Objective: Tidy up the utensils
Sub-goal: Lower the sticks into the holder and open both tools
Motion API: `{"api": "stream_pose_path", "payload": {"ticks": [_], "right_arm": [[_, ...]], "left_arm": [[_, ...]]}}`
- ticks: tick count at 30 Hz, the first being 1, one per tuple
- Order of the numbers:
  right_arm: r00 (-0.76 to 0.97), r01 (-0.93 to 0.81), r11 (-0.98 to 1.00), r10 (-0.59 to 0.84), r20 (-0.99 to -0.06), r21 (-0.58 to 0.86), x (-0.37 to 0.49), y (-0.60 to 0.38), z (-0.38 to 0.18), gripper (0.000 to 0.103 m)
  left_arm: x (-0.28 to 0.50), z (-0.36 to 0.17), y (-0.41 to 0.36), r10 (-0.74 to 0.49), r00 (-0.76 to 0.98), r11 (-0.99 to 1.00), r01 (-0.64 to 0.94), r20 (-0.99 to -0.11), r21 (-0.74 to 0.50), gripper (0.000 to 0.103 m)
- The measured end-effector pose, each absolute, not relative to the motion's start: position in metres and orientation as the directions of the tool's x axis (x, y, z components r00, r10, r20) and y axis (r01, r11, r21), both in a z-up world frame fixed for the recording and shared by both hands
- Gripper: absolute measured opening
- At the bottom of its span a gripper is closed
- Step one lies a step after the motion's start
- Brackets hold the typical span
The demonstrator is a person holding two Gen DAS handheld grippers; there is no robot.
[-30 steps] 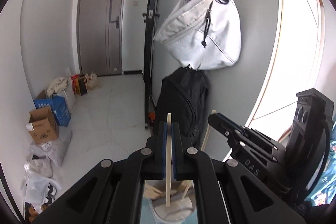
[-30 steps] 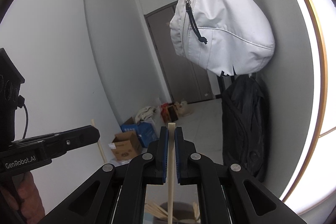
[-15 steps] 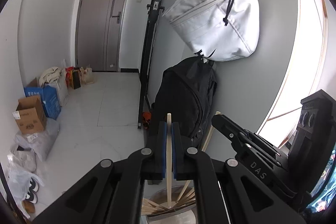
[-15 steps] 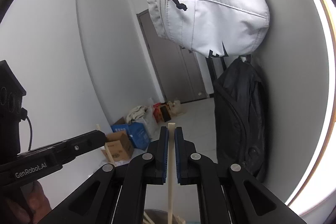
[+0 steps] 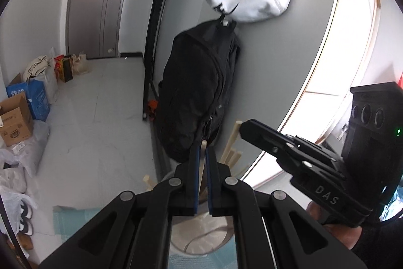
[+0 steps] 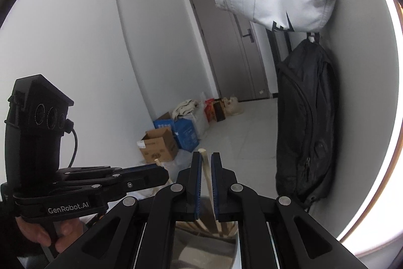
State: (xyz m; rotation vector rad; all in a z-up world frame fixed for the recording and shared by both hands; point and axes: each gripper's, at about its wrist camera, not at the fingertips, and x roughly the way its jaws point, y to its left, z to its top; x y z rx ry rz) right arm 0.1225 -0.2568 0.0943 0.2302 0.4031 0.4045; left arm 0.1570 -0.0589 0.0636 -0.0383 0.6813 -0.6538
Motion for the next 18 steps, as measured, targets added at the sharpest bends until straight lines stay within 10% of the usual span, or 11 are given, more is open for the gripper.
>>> {"api": "stream_pose_path", "payload": {"ticks": [7,18], "right_arm": [[0.842,-0.227,0.858,0.41,-0.35,0.46,0.084,-0.283,0.082,0.037],[0.877,-0.233,0.88,0.374,-0.301,0.414,0.024,-0.28,0.113,0.069]], "left_arm": [[0.138,0.078,-0.039,-0.537,0.628,0.838,0.472,-0.563,-0.272,0.058],[0.087,0.092,-0.021,-0.391,0.745,0.92,0.318,-0.541,-0.227,0.07]]}}
